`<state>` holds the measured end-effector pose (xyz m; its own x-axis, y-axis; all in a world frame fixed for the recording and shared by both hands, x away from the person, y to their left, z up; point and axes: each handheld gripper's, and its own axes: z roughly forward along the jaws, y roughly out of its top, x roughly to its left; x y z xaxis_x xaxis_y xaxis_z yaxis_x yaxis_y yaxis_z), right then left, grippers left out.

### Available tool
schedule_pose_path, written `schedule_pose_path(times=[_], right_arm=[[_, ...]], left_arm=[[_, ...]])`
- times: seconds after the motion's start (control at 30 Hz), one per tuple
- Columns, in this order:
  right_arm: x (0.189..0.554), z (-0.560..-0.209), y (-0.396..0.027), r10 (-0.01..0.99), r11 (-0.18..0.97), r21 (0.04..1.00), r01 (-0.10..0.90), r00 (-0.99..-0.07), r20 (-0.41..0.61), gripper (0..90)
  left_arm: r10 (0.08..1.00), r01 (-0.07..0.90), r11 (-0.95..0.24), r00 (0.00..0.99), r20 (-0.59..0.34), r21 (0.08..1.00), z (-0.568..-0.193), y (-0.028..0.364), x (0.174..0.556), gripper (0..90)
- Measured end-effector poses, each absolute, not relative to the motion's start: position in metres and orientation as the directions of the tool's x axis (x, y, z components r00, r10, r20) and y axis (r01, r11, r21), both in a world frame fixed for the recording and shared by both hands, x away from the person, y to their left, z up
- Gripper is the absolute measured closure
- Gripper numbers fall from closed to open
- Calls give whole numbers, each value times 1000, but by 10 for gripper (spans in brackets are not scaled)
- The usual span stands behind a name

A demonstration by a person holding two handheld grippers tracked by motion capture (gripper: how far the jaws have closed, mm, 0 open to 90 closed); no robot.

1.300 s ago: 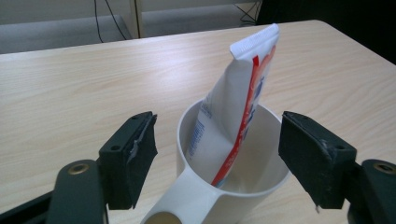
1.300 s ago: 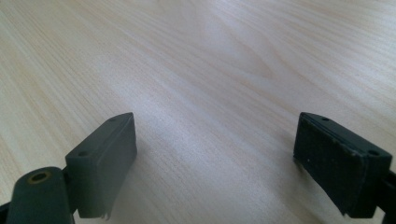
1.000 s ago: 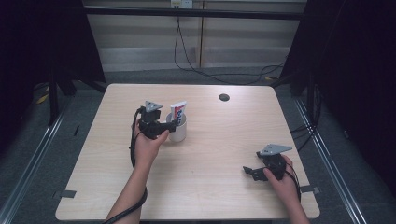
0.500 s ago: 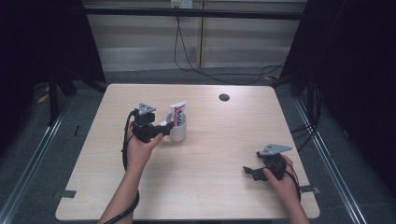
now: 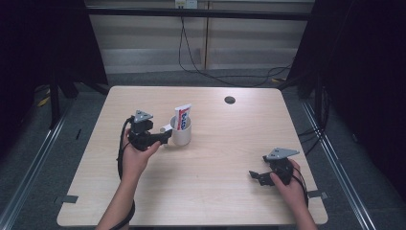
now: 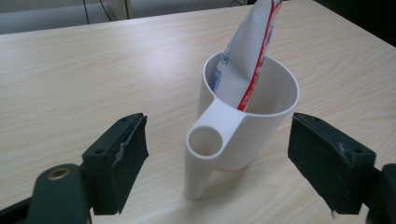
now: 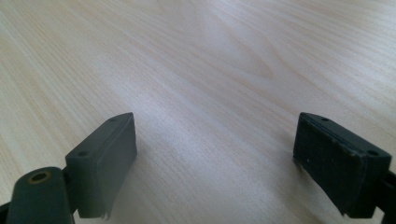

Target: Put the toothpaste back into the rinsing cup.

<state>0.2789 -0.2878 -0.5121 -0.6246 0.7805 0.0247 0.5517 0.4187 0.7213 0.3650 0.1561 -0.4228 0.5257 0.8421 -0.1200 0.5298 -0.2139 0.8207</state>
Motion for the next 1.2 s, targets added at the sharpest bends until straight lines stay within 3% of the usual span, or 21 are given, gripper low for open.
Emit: schedule_pose_path(times=[1.2], right_arm=[[279,-512,-288,780,419,721,551,-625,24,128]], left_arm=[[846,556,-230,519,-119,799,-469,187,336,164]])
